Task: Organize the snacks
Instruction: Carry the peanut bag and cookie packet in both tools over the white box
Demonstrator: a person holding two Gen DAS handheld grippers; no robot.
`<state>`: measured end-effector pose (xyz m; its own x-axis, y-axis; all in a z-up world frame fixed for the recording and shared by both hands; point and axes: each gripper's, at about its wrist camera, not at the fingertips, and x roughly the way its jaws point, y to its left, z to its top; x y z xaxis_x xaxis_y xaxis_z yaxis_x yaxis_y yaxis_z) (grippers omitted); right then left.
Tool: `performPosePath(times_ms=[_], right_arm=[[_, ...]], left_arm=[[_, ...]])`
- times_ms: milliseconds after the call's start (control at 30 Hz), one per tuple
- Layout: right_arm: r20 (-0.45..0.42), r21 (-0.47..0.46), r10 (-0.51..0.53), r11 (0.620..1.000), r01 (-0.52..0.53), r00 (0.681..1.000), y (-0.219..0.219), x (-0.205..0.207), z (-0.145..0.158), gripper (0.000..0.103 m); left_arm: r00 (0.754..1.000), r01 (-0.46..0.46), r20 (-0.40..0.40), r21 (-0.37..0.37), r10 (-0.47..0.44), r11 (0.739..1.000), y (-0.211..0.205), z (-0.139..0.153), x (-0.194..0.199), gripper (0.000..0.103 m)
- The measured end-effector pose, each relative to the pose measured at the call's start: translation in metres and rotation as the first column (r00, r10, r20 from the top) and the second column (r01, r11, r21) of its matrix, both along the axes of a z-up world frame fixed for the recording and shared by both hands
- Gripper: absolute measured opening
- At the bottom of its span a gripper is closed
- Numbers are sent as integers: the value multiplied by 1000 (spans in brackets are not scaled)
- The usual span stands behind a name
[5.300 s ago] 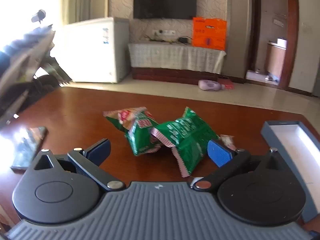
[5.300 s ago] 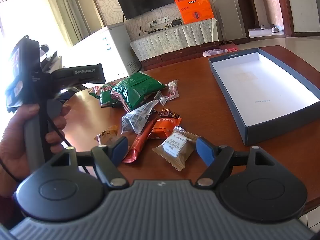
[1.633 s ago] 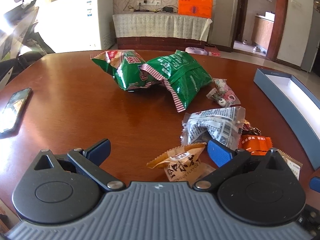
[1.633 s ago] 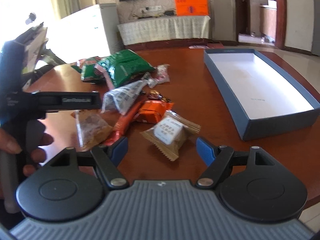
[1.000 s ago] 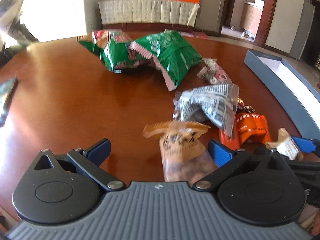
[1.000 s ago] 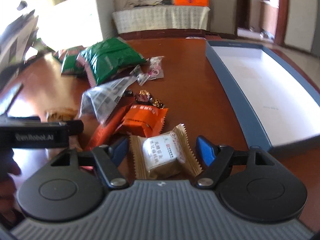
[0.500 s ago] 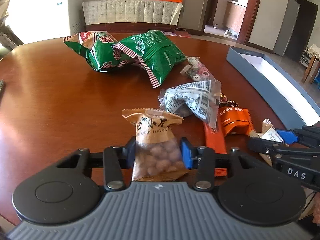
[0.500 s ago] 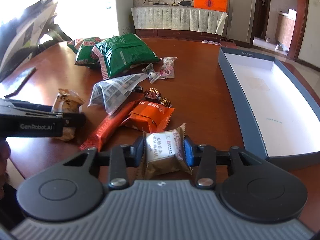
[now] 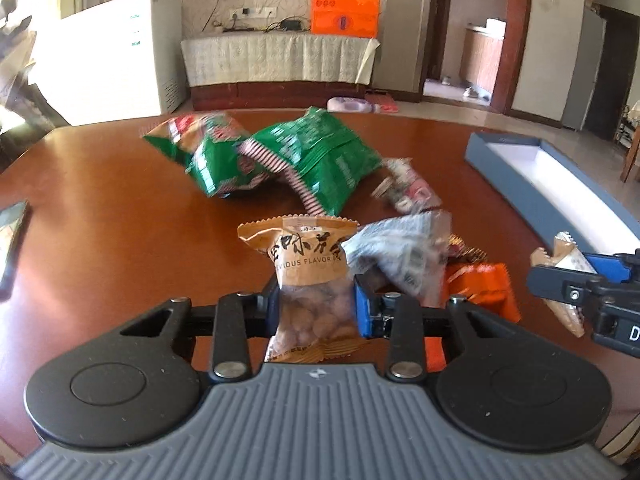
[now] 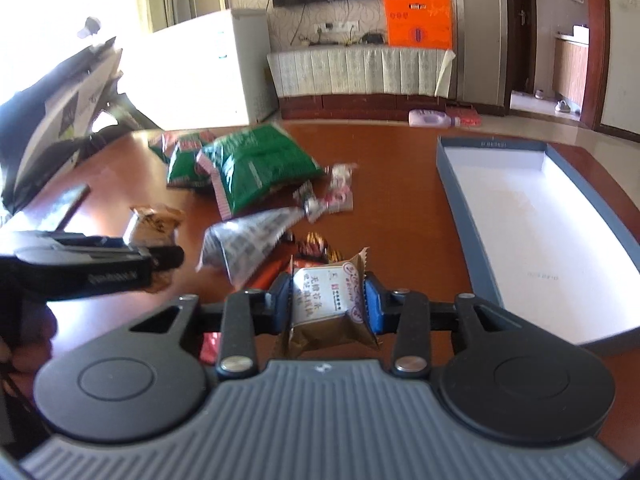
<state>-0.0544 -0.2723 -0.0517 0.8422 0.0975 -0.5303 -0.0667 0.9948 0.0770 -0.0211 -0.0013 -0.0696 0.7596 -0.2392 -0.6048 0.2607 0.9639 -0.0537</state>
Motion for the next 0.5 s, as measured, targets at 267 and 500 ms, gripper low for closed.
performPosePath(times_ms=[267,500], right_arm=[[63,-6,-38,999,38,997,-21,10,17,41],[86,-23,-83,996,85,993,-49,20,26,41]], left_arm=[[996,59,64,-9,-59,998,-47,11,12,41],[987,122,107,-27,-119,992,-84,22,14,41]])
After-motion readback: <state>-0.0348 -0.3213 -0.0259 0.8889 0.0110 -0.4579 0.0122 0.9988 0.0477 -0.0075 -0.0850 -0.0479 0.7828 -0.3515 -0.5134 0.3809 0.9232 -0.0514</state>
